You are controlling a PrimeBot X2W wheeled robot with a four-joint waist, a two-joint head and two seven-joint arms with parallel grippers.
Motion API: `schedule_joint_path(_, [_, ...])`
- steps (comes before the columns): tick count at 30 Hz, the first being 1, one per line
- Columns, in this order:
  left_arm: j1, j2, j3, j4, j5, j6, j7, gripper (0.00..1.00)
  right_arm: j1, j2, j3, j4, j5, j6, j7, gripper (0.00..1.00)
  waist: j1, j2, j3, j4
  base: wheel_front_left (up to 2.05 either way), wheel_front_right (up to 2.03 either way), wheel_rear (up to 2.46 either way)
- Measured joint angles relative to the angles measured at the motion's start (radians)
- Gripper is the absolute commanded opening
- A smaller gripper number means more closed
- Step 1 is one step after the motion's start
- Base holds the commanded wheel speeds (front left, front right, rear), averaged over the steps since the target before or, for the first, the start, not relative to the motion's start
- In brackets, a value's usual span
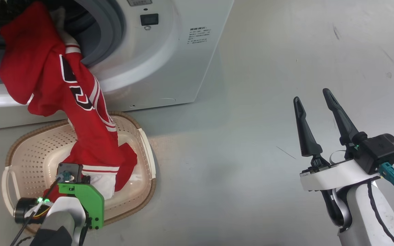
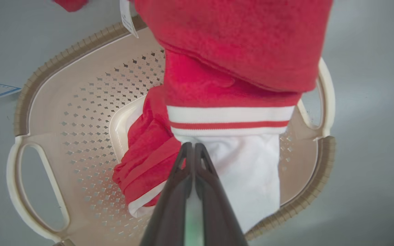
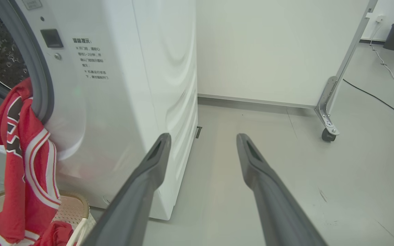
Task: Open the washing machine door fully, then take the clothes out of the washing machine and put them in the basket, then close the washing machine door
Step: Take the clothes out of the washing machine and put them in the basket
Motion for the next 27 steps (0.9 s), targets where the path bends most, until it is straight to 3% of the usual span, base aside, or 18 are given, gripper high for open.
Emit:
schedule_joint_path(11, [-0.068, -0.021, 0.008, 0.079, -0.011, 0.004, -0.038, 0.00, -0.022, 0.000, -0.002, 0.016, 0.000, 0.000, 0.000, 1.00, 0.0000, 0.0000, 0.028, -0.010, 0.00, 0.00, 0.00])
schedule_joint_path(12, [-0.072, -0.022, 0.012, 0.087, -0.017, 0.005, -0.040, 0.35, -0.023, 0.000, -0.002, 0.017, 0.000, 0.000, 0.000, 1.00, 0.0000, 0.0000, 0.029, -0.011, 0.00, 0.00, 0.00])
schedule_joint_path(13, [-0.074, -0.023, 0.016, 0.093, -0.021, 0.009, -0.048, 1.00, -0.024, 0.000, -0.002, 0.020, 0.000, 0.000, -0.001, 1.00, 0.0000, 0.0000, 0.029, -0.011, 0.00, 0.00, 0.00])
schedule_joint_path(27, [-0.100, -0.035, 0.026, 0.150, -0.032, 0.014, -0.144, 1.00, -0.033, -0.001, -0.009, 0.064, 0.000, 0.000, -0.002, 1.00, 0.0000, 0.0000, -0.020, 0.011, 0.00, 0.00, 0.00])
